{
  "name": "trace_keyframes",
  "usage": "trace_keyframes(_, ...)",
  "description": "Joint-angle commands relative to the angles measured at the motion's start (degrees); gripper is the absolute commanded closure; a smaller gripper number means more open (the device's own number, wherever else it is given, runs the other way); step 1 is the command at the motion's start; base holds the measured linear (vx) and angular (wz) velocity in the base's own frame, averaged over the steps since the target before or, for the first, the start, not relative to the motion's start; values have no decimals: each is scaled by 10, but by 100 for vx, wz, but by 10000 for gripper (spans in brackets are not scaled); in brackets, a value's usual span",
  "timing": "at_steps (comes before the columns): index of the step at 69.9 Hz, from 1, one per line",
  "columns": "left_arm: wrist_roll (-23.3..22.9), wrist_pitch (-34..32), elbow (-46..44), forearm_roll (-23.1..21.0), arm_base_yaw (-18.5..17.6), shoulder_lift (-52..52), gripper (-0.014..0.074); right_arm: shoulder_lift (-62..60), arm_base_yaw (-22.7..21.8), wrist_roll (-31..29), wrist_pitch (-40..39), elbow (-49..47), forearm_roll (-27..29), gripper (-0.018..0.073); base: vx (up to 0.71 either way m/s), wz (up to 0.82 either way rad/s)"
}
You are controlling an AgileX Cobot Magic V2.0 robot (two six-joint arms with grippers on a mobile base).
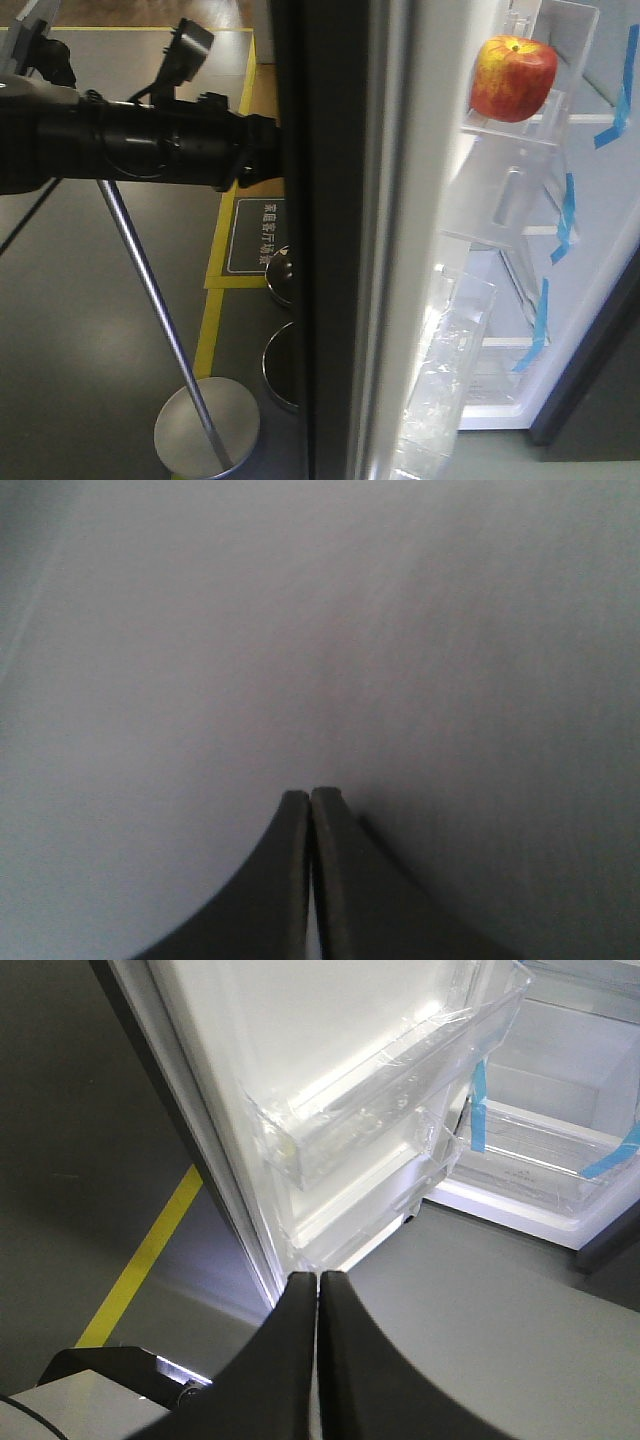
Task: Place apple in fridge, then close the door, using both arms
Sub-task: 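Push the refrigerator door shut with the left gripper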
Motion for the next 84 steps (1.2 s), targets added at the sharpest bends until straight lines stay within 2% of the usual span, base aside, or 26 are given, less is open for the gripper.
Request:
trace_keyframes(1,10,11,-18,-56,-52,-26,603,9,-2,0,-31,-12,1,568,0,0)
trace_keyframes(16,39,-48,-18,-59,-138,-26,603,9,-2,0,-31,-12,1,568,0,0)
trace_keyframes(24,67,-68,-18,-59,-152,-26,603,9,-2,0,-31,-12,1,568,0,0)
trace_keyframes(35,69,-62,-18,-44,-151,-26,603,9,-2,0,-31,-12,1,568,0,0)
trace_keyframes(40,65,-54,-18,7,-151,-31,603,9,-2,0,-31,-12,1,568,0,0)
trace_keyframes(42,54,-54,-18,45,-151,-35,603,9,-2,0,-31,-12,1,568,0,0)
trace_keyframes(49,-20,-59,-18,154,-151,-52,603,9,-2,0,-31,-12,1,568,0,0)
trace_keyframes(58,-146,-80,-18,335,-151,-83,603,9,-2,0,-31,-12,1,568,0,0)
trace_keyframes(61,-204,-89,-18,409,-151,-95,603,9,-2,0,-31,-12,1,568,0,0)
trace_keyframes(68,-307,-100,-8,528,-152,-128,603,9,-2,0,-31,-12,1,568,0,0)
trace_keyframes(78,-382,-172,84,616,-152,-200,603,9,-2,0,-23,-12,1,568,0,0)
trace_keyframes(84,-405,-222,150,642,-151,-248,603,9,-2,0,-21,-12,1,568,0,0)
